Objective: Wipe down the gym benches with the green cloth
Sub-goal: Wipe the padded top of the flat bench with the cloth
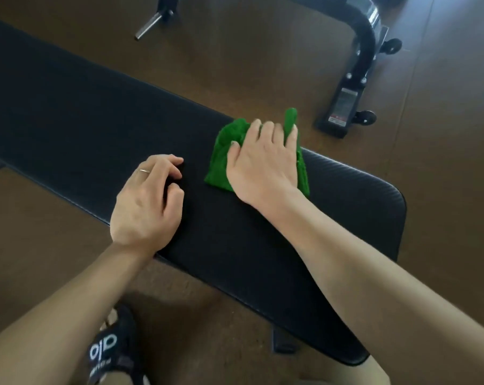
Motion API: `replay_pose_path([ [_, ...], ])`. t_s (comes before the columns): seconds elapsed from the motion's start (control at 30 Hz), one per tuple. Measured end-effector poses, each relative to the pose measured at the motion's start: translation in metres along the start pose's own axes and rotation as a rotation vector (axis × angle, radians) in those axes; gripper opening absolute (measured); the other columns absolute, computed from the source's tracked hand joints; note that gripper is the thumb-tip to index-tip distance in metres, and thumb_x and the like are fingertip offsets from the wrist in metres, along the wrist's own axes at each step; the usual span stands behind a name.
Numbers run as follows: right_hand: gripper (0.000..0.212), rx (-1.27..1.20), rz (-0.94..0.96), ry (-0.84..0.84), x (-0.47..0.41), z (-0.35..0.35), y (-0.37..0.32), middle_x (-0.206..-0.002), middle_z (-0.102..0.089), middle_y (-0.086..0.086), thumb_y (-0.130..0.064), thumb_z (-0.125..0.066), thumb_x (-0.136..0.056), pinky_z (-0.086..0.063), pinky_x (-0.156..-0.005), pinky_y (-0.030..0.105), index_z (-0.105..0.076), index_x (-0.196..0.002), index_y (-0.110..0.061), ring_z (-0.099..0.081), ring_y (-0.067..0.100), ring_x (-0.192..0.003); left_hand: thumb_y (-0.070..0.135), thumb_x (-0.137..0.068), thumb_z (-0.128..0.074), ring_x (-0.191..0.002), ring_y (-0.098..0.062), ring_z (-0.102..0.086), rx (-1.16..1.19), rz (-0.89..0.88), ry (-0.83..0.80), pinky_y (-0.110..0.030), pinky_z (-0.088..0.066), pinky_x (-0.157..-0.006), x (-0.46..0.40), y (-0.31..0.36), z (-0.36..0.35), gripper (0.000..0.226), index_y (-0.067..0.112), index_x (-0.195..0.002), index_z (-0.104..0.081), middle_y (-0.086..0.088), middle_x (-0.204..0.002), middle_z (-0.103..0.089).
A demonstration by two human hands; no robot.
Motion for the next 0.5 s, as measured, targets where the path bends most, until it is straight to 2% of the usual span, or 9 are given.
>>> replay_pose_path([
  [0.13, 0.067, 0.004, 0.098, 0.024, -0.024, -0.003, -0.016, -0.158, -0.039, 0.017, -0.045, -0.023, -0.106, -0.011, -0.126, 0.055, -0.028, -0.158, -0.002, -0.033, 0.034, -0.147, 0.018, -0.093, -0.037, -0.120, -0.015, -0.057, 0.001, -0.037, -0.017, -0.037, -0.048, -0.086, 0.001, -0.002, 0.001, 0.024, 0.010, -0.102, -0.059, 0.003, -0.132, -0.063],
  [0.27, 0.067, -0.032, 0.170, 0.016, 0.028, 0.000, 0.018, -0.171, -0.014, 0.015, -0.048, -0.018, -0.107, -0.005, -0.128, 0.052, -0.018, -0.164, -0.013, -0.009, 0.029, -0.159, 0.019, -0.098, -0.037, -0.116, -0.015, -0.058, 0.049, -0.060, -0.005, -0.038, -0.049, -0.087, -0.001, -0.001, 0.005, 0.026, 0.009, -0.103, -0.061, 0.000, -0.129, -0.064],
  [0.33, 0.068, -0.029, 0.166, -0.014, 0.077, -0.001, 0.030, -0.173, -0.001, 0.012, -0.050, -0.013, -0.106, -0.003, -0.128, 0.052, -0.012, -0.165, -0.016, 0.003, 0.026, -0.160, 0.017, -0.100, -0.038, -0.116, -0.015, -0.057, 0.114, -0.046, 0.060, -0.035, -0.048, -0.092, -0.003, -0.004, 0.018, 0.026, 0.007, -0.106, -0.062, -0.004, -0.127, -0.063],
  [0.43, 0.070, 0.003, 0.170, -0.060, 0.122, -0.005, 0.027, -0.173, 0.002, 0.010, -0.052, -0.007, -0.105, -0.006, -0.129, 0.053, -0.010, -0.165, -0.017, 0.007, 0.025, -0.160, 0.016, -0.101, -0.039, -0.116, -0.017, -0.056, 0.069, -0.009, 0.131, -0.034, -0.044, -0.096, -0.011, -0.025, 0.047, 0.026, 0.006, -0.112, -0.061, -0.007, -0.127, -0.062],
  [0.5, 0.071, 0.018, 0.180, -0.080, 0.117, -0.006, 0.018, -0.173, 0.003, 0.011, -0.052, -0.006, -0.104, -0.005, -0.129, 0.052, -0.008, -0.165, -0.017, 0.007, 0.025, -0.160, 0.022, -0.101, -0.038, -0.120, -0.024, -0.057, -0.048, -0.012, 0.042, -0.040, -0.043, -0.101, -0.014, -0.047, 0.054, 0.032, 0.006, -0.117, -0.060, -0.010, -0.131, -0.061],
])
Point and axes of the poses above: each hand's wrist, its own x-axis away from the middle knuckle, its own z-axis out of the back of the hand, y = z × x, the point moved 1 cm from there along -x, towards the middle knuckle
